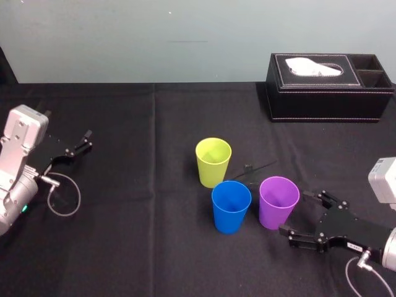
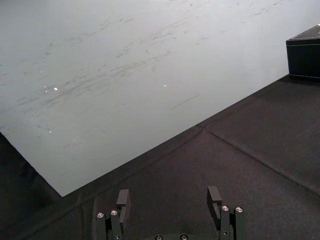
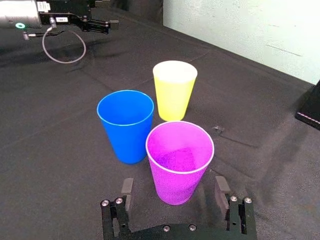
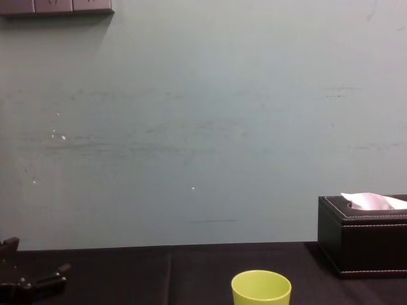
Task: Stack the three plastic cups sequentially using one hand.
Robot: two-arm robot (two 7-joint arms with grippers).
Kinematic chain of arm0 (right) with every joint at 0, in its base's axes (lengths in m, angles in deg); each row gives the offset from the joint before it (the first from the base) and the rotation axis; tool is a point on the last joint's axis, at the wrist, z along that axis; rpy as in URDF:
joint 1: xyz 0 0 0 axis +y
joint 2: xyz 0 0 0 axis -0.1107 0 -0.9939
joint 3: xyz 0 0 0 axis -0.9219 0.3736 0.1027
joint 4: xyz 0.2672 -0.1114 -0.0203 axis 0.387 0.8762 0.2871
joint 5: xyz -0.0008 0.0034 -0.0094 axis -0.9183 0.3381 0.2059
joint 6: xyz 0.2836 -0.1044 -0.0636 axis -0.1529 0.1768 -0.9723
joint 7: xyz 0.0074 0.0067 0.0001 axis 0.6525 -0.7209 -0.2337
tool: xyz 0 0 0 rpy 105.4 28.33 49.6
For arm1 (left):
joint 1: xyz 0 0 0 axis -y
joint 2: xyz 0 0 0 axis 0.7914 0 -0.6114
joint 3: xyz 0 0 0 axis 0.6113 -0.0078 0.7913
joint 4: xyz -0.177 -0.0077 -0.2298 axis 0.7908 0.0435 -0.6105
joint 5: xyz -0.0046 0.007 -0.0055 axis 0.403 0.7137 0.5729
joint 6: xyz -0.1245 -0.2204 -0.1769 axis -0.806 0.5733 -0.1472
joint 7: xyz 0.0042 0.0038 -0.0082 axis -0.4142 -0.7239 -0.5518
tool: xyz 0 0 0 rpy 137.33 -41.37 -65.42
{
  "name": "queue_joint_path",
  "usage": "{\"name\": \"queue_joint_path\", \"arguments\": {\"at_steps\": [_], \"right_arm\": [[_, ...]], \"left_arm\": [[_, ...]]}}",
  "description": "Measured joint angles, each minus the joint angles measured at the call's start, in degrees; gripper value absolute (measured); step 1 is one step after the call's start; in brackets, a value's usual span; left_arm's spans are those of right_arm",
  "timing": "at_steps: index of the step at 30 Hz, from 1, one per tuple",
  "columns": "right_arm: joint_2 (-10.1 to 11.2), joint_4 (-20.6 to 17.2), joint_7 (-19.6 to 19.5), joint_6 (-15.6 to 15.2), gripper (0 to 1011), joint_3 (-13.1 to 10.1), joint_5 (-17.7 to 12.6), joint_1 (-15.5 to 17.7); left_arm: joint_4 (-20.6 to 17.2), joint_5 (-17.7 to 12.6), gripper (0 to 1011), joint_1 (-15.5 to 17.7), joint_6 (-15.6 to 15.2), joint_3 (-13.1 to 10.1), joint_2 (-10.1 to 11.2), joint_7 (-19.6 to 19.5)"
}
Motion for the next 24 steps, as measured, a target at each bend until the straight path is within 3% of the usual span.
{"name": "queue_joint_path", "arguments": {"at_steps": [24], "right_arm": [[-2.64,2.3,0.42,0.87,1002,1.58,-0.37,-2.89]], "left_arm": [[0.0,0.0,1011,0.0,0.0,0.0,0.0,0.0]]}}
